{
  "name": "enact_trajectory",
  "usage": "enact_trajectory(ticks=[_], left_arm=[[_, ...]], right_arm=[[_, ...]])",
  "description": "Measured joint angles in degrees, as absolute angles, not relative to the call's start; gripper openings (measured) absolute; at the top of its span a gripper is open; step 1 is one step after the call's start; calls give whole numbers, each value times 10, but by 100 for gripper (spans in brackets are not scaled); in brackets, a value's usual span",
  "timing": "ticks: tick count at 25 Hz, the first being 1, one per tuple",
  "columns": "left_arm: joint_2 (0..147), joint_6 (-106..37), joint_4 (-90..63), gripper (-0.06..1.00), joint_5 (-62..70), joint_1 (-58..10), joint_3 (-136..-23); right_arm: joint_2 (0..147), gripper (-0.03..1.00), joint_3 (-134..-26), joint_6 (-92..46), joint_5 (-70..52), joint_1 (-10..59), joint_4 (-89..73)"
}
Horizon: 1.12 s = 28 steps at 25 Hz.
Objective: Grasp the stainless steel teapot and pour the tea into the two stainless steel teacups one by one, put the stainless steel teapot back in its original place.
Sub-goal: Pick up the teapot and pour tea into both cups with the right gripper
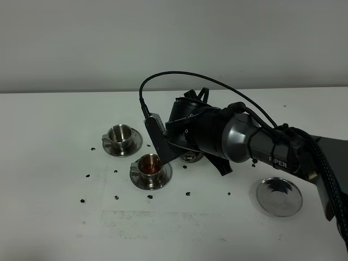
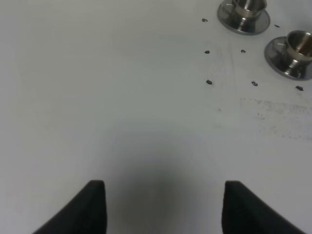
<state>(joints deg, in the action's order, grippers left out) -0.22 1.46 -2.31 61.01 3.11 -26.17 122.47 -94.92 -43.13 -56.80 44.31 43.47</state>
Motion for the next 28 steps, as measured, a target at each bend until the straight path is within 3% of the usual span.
enact_trajectory(ticks=[28], left_arm=[[-2,15,-23,50,610,31,-262]], right_arm=[[1225,20,-949,-440,-579,453,461]])
